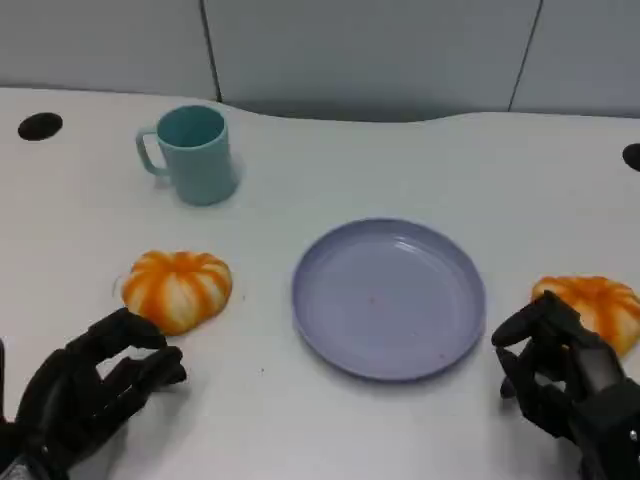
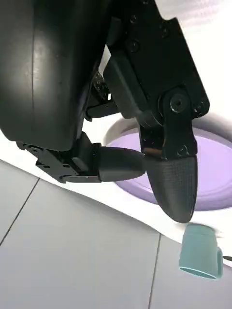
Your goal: Grasp the bread from the table and place it into the plate.
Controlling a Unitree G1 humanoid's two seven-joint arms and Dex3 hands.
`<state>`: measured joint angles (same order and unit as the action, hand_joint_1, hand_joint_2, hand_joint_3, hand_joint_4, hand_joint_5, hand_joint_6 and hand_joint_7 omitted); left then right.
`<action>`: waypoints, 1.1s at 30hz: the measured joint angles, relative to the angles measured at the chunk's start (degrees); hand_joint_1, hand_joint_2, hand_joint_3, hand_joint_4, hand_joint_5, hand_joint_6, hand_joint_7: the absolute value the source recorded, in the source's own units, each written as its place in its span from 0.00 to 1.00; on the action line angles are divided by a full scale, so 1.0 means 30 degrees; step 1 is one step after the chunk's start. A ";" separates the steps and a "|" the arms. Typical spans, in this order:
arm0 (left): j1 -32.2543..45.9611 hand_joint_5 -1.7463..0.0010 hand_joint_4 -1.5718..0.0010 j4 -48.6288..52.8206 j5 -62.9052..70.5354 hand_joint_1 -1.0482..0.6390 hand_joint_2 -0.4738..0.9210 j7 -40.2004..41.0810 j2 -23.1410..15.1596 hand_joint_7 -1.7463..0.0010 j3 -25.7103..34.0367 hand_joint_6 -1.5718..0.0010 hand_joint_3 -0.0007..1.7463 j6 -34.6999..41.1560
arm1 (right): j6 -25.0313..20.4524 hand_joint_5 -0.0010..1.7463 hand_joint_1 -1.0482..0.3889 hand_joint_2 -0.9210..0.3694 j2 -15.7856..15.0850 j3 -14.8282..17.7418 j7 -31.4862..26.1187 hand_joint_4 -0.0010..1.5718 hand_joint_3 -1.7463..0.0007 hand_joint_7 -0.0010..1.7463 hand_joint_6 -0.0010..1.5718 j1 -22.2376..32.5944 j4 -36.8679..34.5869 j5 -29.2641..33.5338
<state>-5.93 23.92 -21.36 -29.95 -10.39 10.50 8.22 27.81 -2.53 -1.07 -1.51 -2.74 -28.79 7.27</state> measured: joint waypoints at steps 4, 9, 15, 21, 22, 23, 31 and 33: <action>-0.0014 0.00 0.65 0.0001 0.0005 0.45 1.00 0.0004 -0.0005 0.00 0.0002 0.75 0.06 0.0022 | 0.0012 1.00 0.50 0.00 0.0000 0.0001 -0.0002 0.43 0.75 0.99 0.27 -0.0011 -0.0080 0.0004; -0.0019 0.00 0.65 0.0001 0.0006 0.45 1.00 0.0004 -0.0004 0.00 0.0011 0.75 0.05 0.0028 | 0.0089 1.00 0.51 0.00 0.0000 0.0001 -0.0002 0.43 0.76 0.99 0.27 -0.0051 -0.0227 0.0005; 0.0475 0.00 0.63 -0.0248 0.2165 0.44 1.00 0.0749 -0.0015 0.02 -0.0675 0.76 0.05 -0.2475 | 0.0070 1.00 0.53 0.00 0.0041 -0.0016 -0.0031 0.42 0.75 0.99 0.26 -0.0053 -0.0213 0.0035; 0.1015 0.00 0.65 -0.2288 0.7606 0.42 1.00 0.3658 -0.0747 0.05 -0.1869 0.74 0.06 -0.9066 | 0.0131 1.00 0.54 0.00 0.0124 -0.0051 -0.0064 0.42 0.75 1.00 0.27 -0.0199 -0.0355 0.0035; 0.0817 0.00 0.67 -0.2422 0.8806 0.43 1.00 0.4405 -0.1102 0.08 -0.2082 0.72 0.04 -0.9937 | 0.0217 1.00 0.53 0.00 0.0122 -0.0044 -0.0064 0.42 0.75 1.00 0.27 -0.0242 -0.0505 0.0033; 0.0586 0.00 0.68 -0.2543 1.0024 0.44 1.00 0.5186 -0.1455 0.10 -0.2234 0.71 0.03 -1.0625 | 0.0289 1.00 0.53 0.00 0.0133 -0.0049 -0.0064 0.42 0.75 1.00 0.26 -0.0251 -0.0584 0.0034; -0.2436 0.69 0.89 -0.3024 2.0026 0.24 0.98 0.9537 -0.4857 0.90 -0.4890 0.74 0.00 -0.9929 | 0.0459 1.00 0.52 0.00 0.0373 -0.0067 -0.0299 0.44 0.75 1.00 0.28 -0.0428 -0.0917 0.0095; -0.3484 0.87 0.97 -0.2888 2.1296 0.22 0.95 0.8671 -0.5708 0.98 -0.5807 0.83 0.00 -0.8975 | 0.0515 1.00 0.52 0.00 0.0387 -0.0085 -0.0317 0.45 0.75 1.00 0.28 -0.0457 -0.0971 0.0119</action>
<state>-16.38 15.26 42.53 -3.94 -27.51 -6.92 -18.71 29.36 -1.37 -1.33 -2.46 -4.11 -31.71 7.63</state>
